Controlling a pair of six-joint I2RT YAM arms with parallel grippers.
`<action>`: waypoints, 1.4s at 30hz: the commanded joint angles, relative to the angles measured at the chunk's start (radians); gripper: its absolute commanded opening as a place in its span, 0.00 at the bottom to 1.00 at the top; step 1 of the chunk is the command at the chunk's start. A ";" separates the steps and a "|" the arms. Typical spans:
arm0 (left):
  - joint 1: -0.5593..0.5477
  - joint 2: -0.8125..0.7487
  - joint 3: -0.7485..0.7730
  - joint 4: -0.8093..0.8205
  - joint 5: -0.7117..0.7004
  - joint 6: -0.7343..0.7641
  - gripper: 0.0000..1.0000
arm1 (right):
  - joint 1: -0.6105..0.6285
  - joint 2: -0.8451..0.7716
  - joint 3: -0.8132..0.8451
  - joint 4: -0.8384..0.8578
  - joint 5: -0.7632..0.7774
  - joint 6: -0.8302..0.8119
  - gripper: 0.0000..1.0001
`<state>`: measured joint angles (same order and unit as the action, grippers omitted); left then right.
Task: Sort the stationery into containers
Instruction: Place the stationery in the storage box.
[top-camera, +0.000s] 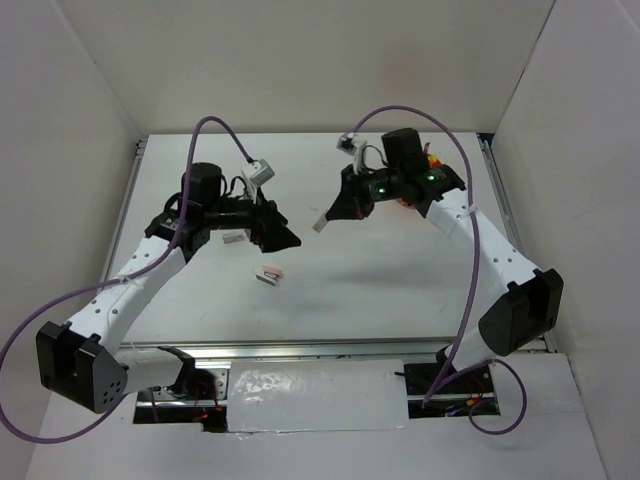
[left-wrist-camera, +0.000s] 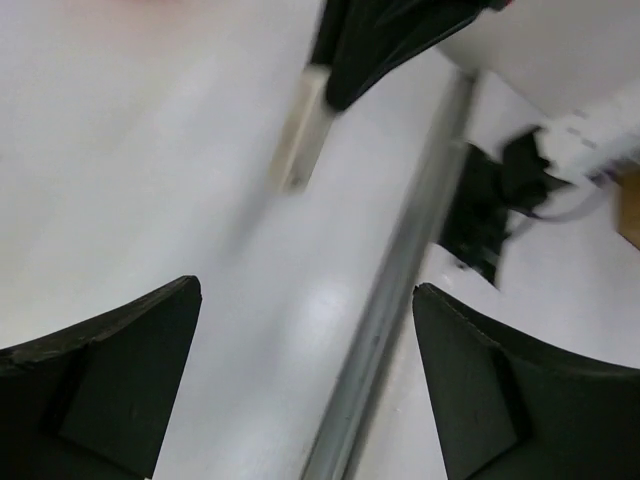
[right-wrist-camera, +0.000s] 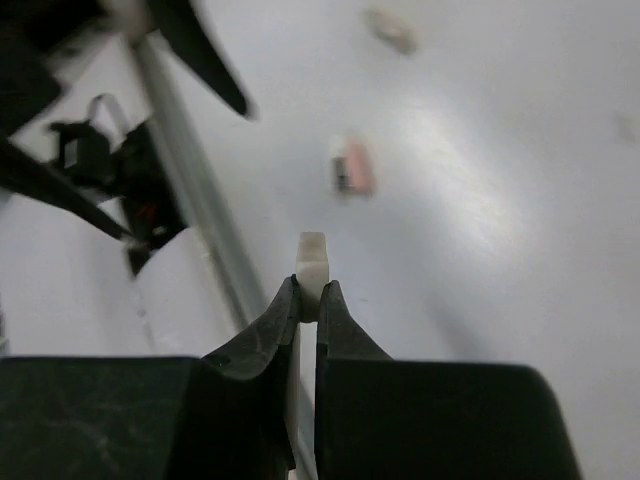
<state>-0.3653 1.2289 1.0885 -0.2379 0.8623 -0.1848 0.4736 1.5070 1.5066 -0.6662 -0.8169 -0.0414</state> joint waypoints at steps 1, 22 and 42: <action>0.023 0.009 0.083 -0.099 -0.338 0.002 0.99 | -0.139 -0.071 -0.037 0.004 0.218 -0.017 0.00; 0.046 0.089 0.136 -0.129 -0.856 -0.093 0.99 | -0.506 0.260 0.234 0.139 1.006 0.241 0.00; 0.071 0.083 0.111 -0.113 -0.781 0.027 0.99 | -0.556 0.487 0.371 0.152 0.920 0.206 0.03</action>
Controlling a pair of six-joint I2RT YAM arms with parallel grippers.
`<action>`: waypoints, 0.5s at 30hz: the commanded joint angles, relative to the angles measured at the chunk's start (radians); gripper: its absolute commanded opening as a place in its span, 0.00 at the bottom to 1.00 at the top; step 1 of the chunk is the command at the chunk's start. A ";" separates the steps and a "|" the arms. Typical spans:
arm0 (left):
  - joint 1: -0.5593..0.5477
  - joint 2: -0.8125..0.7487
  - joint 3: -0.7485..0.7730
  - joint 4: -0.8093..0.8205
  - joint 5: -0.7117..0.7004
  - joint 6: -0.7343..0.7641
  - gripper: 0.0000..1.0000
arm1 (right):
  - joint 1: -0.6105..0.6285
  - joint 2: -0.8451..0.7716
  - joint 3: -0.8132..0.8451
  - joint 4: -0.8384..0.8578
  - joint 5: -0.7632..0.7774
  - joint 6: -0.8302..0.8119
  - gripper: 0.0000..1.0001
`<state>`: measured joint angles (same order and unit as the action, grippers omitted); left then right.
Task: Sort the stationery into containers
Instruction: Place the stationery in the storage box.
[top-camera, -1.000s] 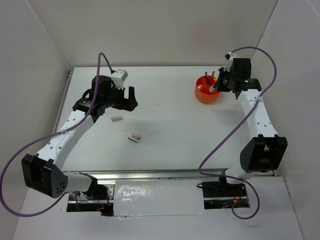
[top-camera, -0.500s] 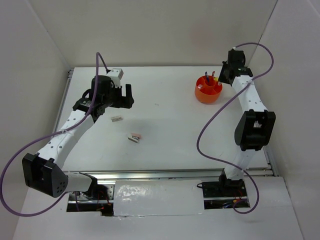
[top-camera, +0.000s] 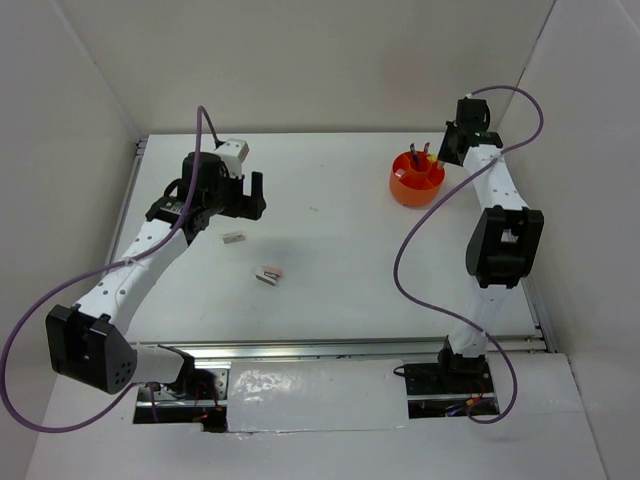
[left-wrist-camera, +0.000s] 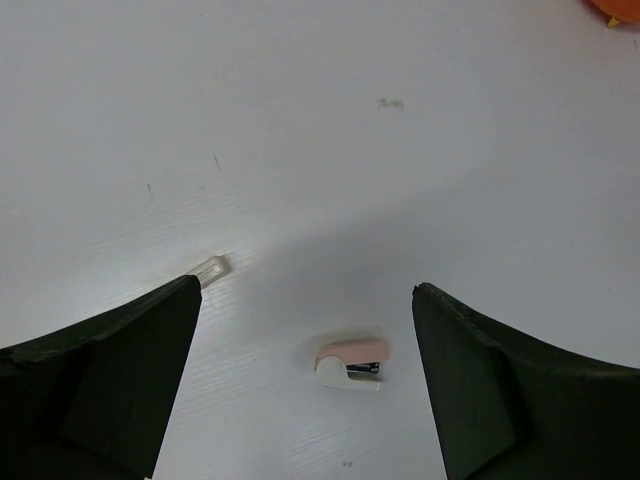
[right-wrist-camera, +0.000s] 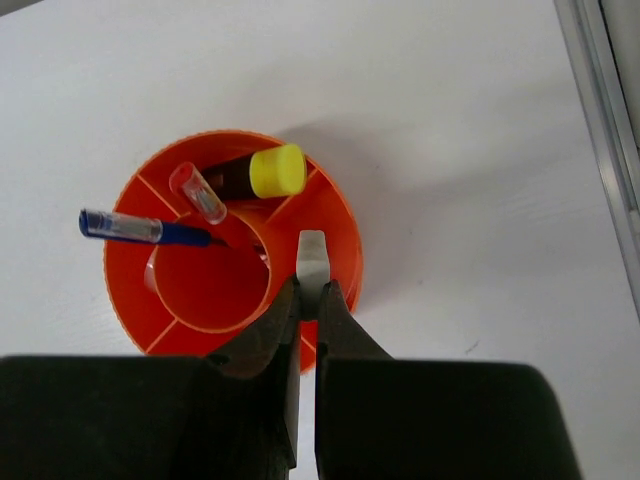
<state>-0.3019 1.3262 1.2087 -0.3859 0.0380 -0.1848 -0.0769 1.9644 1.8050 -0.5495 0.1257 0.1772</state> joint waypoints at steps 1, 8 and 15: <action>0.007 -0.013 -0.009 0.032 0.046 0.028 0.99 | -0.006 0.039 0.094 0.031 -0.027 -0.010 0.04; 0.018 -0.016 -0.015 0.022 0.079 0.073 0.99 | -0.004 0.090 0.145 0.002 -0.051 -0.010 0.22; 0.137 0.018 -0.005 -0.036 0.221 0.131 0.99 | -0.006 0.103 0.154 -0.010 -0.044 -0.018 0.42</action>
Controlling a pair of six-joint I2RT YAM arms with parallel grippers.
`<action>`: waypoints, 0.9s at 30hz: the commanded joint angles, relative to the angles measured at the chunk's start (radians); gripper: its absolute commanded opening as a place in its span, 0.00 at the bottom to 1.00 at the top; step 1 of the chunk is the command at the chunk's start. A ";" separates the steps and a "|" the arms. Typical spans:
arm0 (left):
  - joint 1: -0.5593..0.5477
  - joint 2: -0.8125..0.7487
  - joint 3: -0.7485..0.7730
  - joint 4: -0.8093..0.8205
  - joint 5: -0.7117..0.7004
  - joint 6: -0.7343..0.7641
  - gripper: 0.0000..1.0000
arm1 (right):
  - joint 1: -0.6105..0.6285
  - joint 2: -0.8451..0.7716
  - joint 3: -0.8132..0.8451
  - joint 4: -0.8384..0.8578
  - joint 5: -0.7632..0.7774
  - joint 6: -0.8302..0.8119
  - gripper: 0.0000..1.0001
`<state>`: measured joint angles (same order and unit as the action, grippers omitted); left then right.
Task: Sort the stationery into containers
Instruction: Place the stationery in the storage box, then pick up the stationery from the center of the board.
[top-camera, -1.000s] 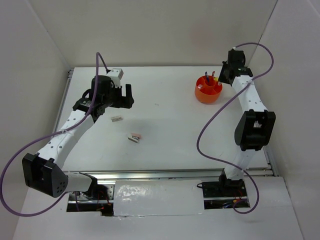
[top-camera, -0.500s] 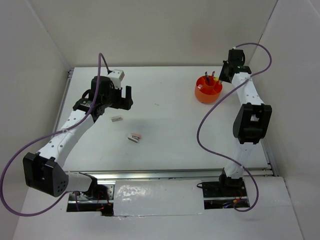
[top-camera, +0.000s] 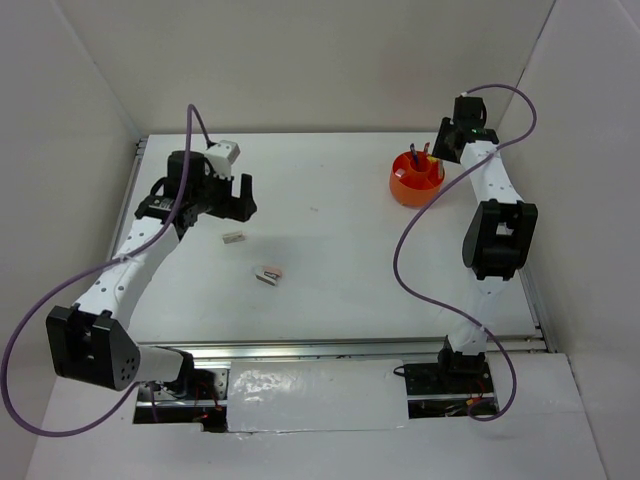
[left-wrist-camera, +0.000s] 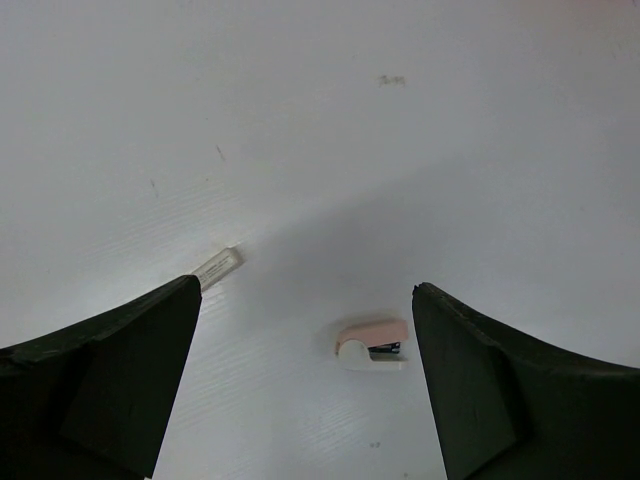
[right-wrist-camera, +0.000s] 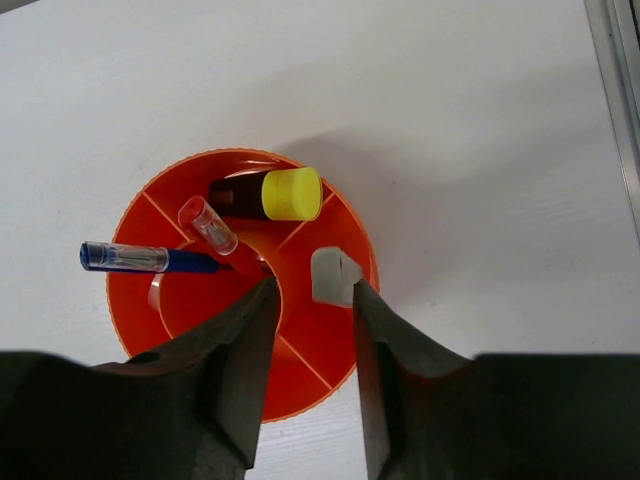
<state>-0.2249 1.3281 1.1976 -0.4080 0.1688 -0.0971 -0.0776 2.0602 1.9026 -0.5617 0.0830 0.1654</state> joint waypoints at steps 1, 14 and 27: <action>0.074 0.020 0.010 -0.024 0.128 0.049 0.99 | -0.005 0.006 0.055 0.002 -0.009 -0.007 0.45; 0.206 0.081 -0.078 -0.081 0.261 0.449 0.92 | 0.001 -0.158 0.000 -0.035 -0.199 -0.007 0.48; 0.266 0.454 0.115 -0.225 0.291 0.770 0.81 | 0.062 -0.388 -0.215 -0.073 -0.548 -0.058 0.45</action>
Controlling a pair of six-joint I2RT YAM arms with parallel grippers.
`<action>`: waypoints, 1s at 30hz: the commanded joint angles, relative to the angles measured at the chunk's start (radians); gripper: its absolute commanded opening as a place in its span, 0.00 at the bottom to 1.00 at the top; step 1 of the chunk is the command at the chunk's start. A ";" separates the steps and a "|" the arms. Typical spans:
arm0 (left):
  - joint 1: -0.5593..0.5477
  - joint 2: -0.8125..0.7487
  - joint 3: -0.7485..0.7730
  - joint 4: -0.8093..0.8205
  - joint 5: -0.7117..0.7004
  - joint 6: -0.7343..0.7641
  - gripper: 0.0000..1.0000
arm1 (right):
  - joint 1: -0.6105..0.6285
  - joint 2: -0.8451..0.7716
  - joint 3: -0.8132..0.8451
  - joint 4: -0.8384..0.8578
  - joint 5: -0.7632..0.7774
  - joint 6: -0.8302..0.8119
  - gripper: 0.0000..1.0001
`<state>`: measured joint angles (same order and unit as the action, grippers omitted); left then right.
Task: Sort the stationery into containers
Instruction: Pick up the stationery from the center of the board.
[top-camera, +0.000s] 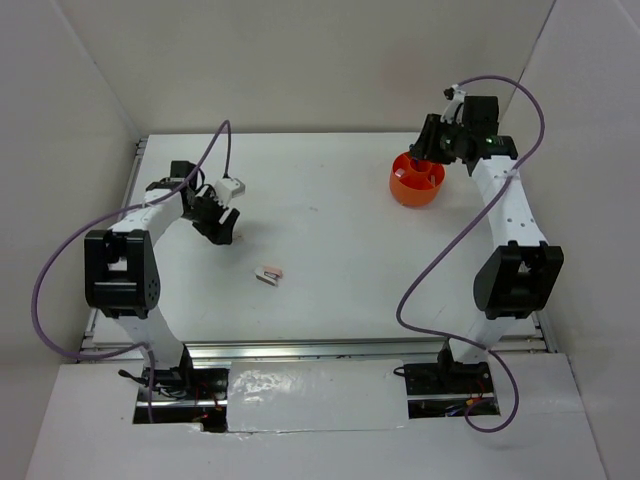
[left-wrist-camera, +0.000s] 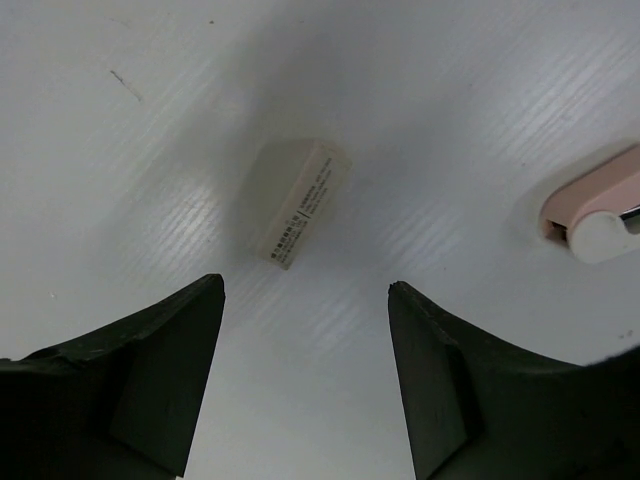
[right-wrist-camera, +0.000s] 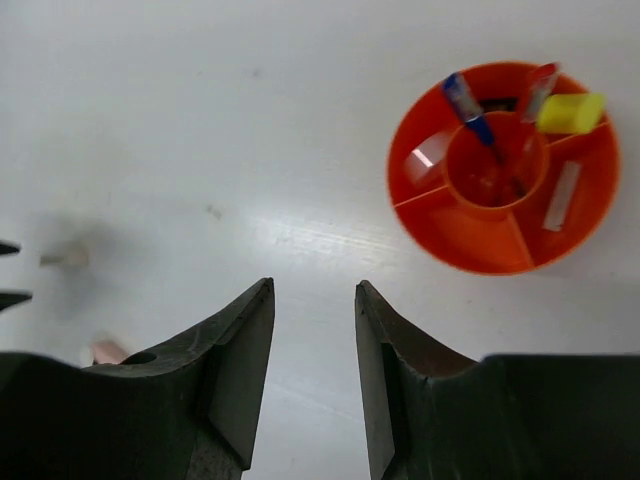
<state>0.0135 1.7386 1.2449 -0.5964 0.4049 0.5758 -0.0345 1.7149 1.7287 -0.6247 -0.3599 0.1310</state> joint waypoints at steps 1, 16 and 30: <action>0.035 0.059 0.077 -0.046 0.063 0.114 0.78 | 0.022 -0.049 -0.060 -0.012 -0.114 -0.028 0.44; 0.045 0.137 0.051 -0.005 0.132 0.130 0.50 | 0.120 -0.095 -0.170 0.026 -0.195 -0.028 0.42; 0.036 0.145 0.036 0.012 0.176 0.098 0.24 | 0.208 -0.179 -0.236 0.057 -0.269 -0.079 0.40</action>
<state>0.0566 1.8885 1.2968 -0.5972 0.5312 0.6758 0.1493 1.5978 1.5051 -0.6128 -0.6025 0.0769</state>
